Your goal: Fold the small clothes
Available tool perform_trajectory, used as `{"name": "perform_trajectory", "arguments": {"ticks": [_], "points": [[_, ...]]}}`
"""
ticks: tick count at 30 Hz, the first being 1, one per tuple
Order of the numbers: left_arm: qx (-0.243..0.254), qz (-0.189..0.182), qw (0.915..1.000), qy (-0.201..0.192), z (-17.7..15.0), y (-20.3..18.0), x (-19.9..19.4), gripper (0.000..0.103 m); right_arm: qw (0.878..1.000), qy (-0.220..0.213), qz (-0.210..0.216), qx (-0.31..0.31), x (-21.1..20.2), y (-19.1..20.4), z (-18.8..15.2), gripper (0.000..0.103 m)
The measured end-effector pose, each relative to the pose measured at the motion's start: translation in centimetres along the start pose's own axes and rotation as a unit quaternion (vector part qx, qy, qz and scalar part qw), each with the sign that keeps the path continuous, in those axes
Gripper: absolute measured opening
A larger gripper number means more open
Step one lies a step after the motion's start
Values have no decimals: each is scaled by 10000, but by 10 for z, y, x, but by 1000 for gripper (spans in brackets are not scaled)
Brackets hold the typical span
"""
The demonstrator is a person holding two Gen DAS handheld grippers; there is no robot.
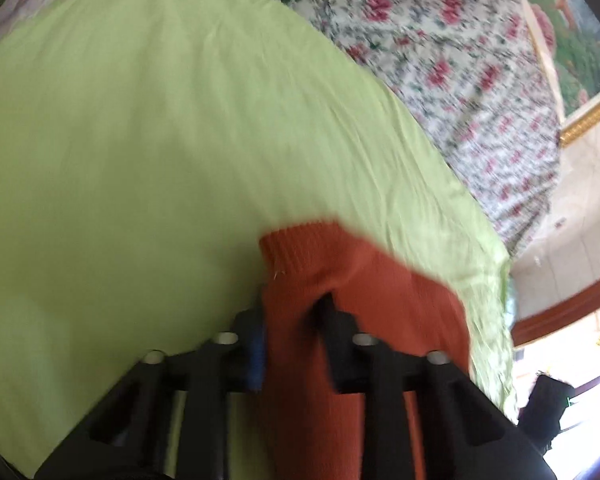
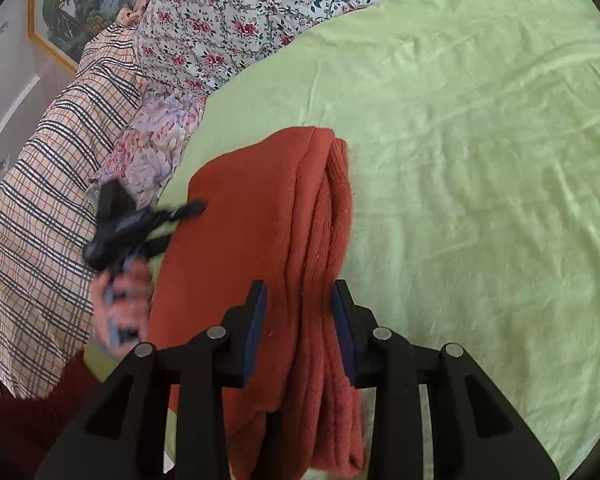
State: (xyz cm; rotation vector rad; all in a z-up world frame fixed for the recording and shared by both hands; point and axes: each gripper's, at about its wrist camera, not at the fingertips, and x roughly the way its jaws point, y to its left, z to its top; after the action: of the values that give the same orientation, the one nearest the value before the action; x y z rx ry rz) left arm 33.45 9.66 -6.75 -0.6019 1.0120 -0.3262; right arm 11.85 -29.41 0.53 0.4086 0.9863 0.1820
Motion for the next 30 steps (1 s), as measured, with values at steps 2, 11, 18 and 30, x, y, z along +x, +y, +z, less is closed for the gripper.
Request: {"name": "perform_trajectory", "arguments": {"ticks": [2, 11, 18, 30], "points": [[107, 216, 9995, -191, 19, -4, -1, 17, 10000, -20, 11, -21, -5, 3, 0, 35], [332, 592, 9961, -572, -1, -20, -45, 31, 9992, -194, -63, -345, -17, 18, 2, 35], [291, 509, 9977, -334, -89, -18, -72, 36, 9986, 11, -289, -449, 16, 20, 14, 35], [904, 747, 9931, 19, -153, -51, -80, 42, 9958, -561, -96, -715, -25, 40, 30, 10]]}}
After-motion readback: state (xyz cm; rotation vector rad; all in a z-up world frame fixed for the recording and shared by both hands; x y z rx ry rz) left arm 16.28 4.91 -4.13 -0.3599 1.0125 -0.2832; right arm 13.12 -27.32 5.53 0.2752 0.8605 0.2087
